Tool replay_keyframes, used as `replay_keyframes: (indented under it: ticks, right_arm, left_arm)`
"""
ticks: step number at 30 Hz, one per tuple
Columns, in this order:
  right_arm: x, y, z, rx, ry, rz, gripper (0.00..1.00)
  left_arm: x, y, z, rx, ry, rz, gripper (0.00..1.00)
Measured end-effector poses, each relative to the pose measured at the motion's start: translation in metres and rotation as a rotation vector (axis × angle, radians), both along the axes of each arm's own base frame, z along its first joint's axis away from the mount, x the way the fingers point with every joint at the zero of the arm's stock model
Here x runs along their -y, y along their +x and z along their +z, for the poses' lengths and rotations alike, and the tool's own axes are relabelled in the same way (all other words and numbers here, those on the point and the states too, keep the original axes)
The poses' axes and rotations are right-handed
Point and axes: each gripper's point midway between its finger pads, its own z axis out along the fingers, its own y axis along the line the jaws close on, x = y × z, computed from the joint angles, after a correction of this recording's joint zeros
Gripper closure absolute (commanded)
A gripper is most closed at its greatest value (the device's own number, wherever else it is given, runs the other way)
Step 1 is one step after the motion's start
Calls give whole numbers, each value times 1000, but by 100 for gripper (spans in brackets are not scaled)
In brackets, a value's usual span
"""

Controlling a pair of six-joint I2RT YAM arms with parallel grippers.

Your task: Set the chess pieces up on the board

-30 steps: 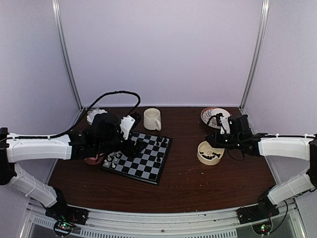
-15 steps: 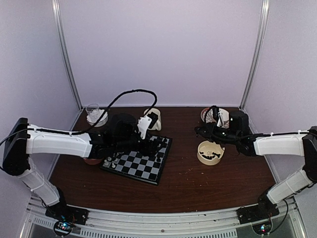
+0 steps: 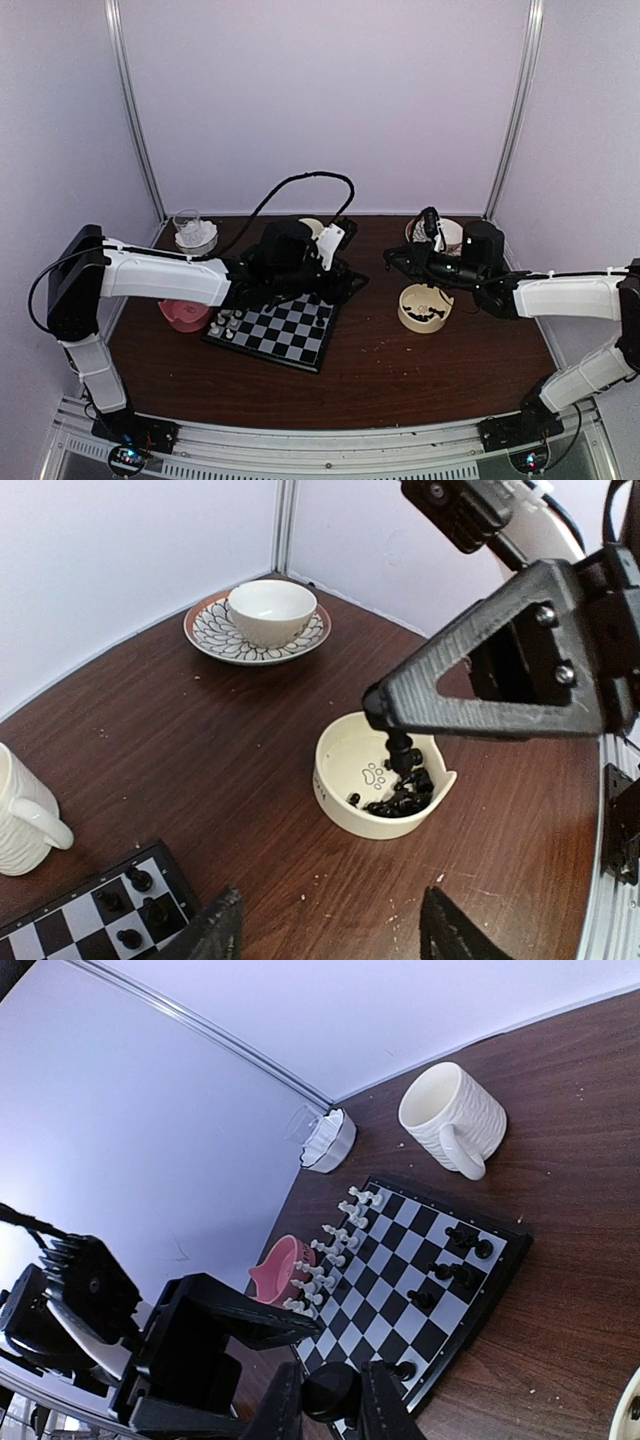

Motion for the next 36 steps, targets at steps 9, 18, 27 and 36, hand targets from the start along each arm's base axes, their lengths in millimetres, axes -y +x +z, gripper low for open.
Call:
replay_keyframes:
  ticks: [9,18,27,36]
  right_arm:
    - [-7,-13,21,55,22,34,93]
    - [-11,-18,22,72,21,57,94]
    - [-16,-21,22,82,23,77,94]
    - [-19,-24,23,101,17,94,94]
  left_arm:
    - [25,0,6,42,-26,-84,54]
    - [36,-6,19,91,-82,-138,61]
    - [37,-6,14,86,-77,-148,64]
    - [38,-7,14,85,-75,-150,73]
